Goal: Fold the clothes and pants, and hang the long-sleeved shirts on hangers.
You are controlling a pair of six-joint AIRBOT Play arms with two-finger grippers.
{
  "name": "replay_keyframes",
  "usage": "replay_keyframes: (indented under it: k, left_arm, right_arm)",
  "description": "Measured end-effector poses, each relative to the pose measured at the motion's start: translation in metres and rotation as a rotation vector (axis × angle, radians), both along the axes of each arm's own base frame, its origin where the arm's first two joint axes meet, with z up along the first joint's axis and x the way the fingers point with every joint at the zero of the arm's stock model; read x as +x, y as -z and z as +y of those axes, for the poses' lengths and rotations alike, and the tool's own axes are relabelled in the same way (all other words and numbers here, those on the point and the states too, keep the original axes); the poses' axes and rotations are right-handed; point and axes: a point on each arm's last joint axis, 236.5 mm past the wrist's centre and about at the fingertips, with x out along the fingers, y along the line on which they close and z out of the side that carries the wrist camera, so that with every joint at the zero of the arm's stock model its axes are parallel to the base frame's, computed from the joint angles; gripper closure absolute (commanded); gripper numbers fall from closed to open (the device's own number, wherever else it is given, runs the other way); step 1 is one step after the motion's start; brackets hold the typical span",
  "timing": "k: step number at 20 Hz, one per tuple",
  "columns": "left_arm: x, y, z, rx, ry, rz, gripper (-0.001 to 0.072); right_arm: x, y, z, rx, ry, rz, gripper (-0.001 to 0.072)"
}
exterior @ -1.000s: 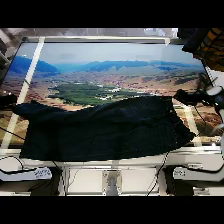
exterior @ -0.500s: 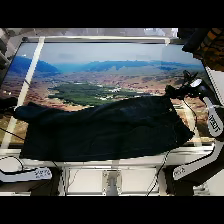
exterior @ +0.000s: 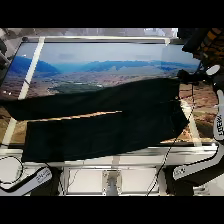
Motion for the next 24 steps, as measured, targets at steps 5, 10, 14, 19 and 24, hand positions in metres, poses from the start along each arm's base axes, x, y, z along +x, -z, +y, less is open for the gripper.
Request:
replay_keyframes:
  k: [5, 10, 14, 19, 24]
  left_arm:
    - [0.019, 0.005, 0.007, -0.023, -0.036, -0.034, 0.0679]
    - [0.042, 0.09, -0.012, -0.254, -0.039, 0.155, 0.068]
    - [0.017, 0.122, -0.043, -0.374, 0.018, 0.38, 0.0681]
    - [-0.018, 0.078, -0.054, -0.337, -0.004, 0.374, 0.0681]
    - [-0.039, 0.034, -0.066, -0.31, -0.005, 0.254, 0.0681]
  right_arm:
    - [-0.006, -0.008, -0.015, -0.025, 0.021, 0.002, 0.0697]
    - [-0.008, -0.008, -0.016, -0.033, 0.019, 0.013, 0.0697]
    - [-0.01, -0.007, -0.016, -0.036, 0.018, 0.021, 0.0697]
    - [-0.018, 0.001, -0.018, -0.054, 0.004, 0.065, 0.0696]
    - [-0.024, 0.007, -0.02, -0.068, -0.007, 0.1, 0.0697]
